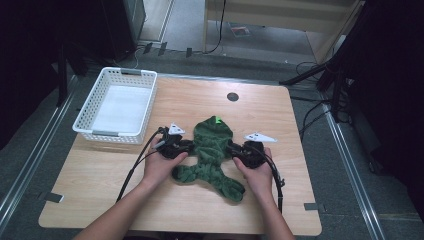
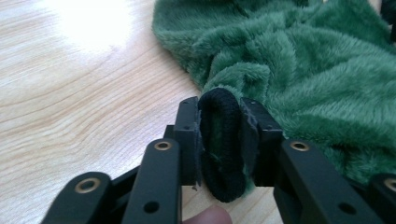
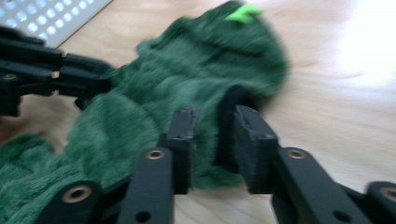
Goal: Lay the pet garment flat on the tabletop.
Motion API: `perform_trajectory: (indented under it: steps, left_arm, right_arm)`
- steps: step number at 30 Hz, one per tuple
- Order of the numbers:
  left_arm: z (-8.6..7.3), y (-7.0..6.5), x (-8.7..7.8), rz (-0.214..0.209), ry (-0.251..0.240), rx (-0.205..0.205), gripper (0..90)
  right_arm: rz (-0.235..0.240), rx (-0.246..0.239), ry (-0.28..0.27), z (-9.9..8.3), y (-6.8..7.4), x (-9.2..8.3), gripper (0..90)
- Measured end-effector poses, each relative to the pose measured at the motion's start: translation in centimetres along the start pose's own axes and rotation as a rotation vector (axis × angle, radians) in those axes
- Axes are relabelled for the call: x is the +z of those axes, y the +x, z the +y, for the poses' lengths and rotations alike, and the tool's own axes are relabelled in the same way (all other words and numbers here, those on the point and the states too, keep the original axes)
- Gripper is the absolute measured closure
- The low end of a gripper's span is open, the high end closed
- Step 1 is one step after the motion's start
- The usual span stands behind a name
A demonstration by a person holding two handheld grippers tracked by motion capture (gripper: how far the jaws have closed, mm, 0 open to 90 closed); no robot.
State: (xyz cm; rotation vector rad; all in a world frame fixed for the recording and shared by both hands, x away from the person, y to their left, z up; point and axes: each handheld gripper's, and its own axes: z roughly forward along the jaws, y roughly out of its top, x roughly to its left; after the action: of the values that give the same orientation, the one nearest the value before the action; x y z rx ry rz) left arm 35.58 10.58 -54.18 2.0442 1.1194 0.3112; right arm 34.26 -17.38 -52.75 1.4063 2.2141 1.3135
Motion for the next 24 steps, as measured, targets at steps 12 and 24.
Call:
perform_trajectory:
  steps: [12, 24]
  left_arm:
    - [-0.3, -0.5, 0.2, 0.066, 0.002, 0.044, 77.9]
    - [0.3, 0.5, -1.2, 0.0, -0.078, -0.014, 69.1]
  right_arm:
    - [-0.052, -0.025, 0.078, -0.5, 1.1, -1.0, 83.7]
    - [-0.125, 0.02, 0.038, 0.6, 0.9, -3.2, 67.9]
